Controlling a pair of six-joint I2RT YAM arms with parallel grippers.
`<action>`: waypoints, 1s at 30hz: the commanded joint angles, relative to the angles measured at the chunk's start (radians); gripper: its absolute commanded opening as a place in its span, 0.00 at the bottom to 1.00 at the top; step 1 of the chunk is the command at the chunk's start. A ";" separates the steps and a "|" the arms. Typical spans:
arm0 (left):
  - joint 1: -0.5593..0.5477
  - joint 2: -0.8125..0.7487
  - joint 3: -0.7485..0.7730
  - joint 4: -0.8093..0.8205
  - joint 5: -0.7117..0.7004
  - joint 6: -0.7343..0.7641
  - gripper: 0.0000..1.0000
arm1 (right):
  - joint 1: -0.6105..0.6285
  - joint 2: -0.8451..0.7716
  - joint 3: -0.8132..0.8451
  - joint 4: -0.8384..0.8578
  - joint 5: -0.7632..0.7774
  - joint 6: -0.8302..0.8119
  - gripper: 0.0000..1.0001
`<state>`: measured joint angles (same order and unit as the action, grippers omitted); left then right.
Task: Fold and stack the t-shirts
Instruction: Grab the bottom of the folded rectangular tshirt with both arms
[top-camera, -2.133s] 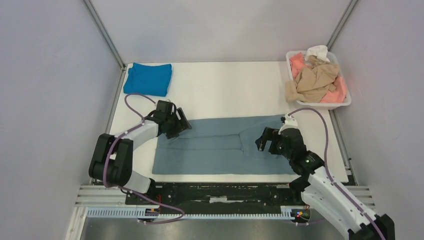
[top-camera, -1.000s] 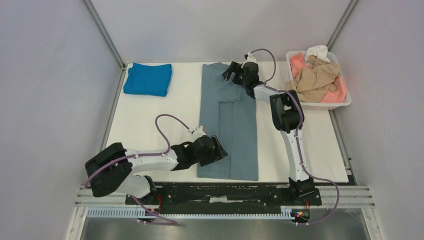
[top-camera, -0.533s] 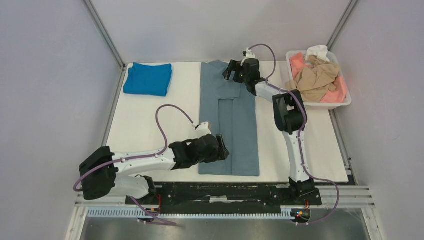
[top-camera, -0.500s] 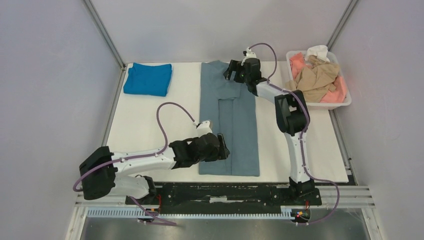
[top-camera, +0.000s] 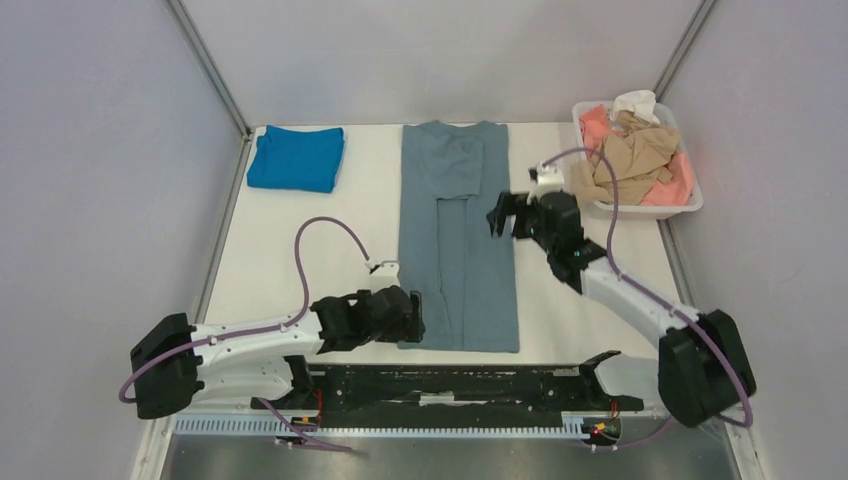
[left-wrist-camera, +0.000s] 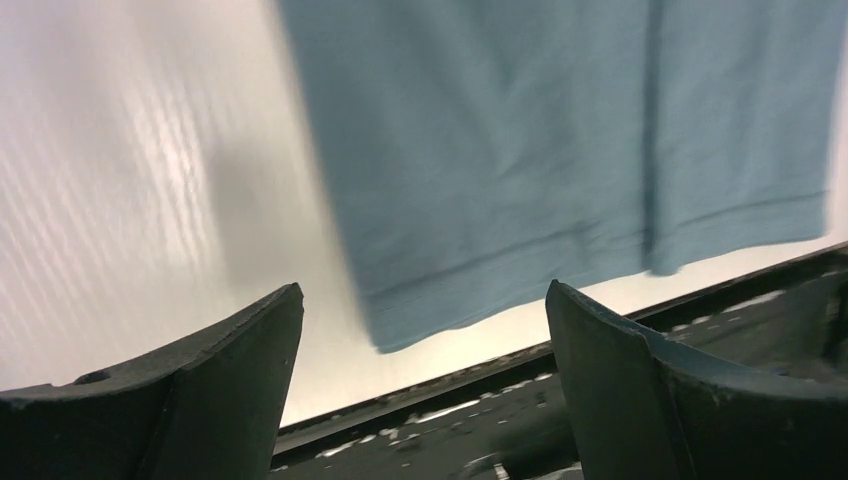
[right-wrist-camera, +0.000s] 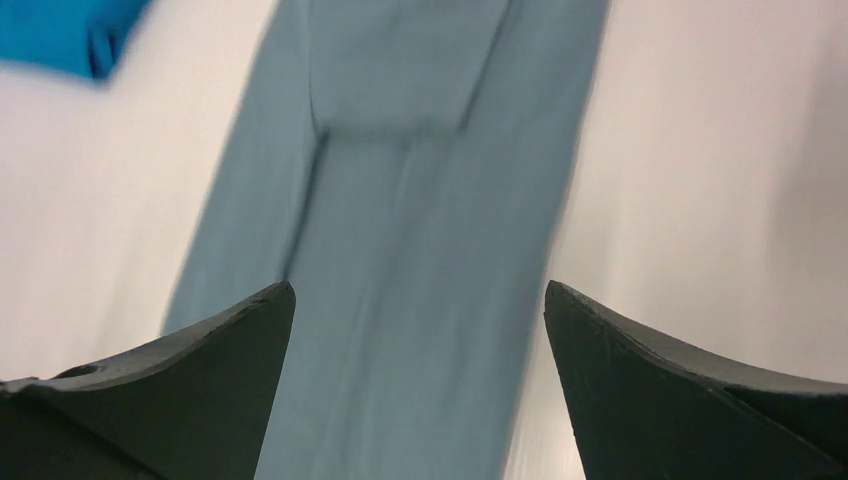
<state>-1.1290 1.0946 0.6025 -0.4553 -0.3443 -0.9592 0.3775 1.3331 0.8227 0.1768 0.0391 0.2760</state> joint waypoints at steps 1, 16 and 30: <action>0.001 -0.025 -0.111 0.080 0.078 -0.001 0.96 | 0.114 -0.237 -0.290 -0.079 0.035 0.079 0.98; 0.001 0.080 -0.146 0.145 0.136 -0.023 0.28 | 0.219 -0.574 -0.530 -0.488 -0.131 0.165 0.95; 0.001 0.072 -0.138 0.098 0.132 -0.049 0.02 | 0.320 -0.494 -0.515 -0.698 -0.295 0.164 0.58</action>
<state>-1.1278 1.1694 0.4595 -0.2890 -0.2054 -0.9810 0.6647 0.7895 0.2989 -0.4297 -0.1955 0.4301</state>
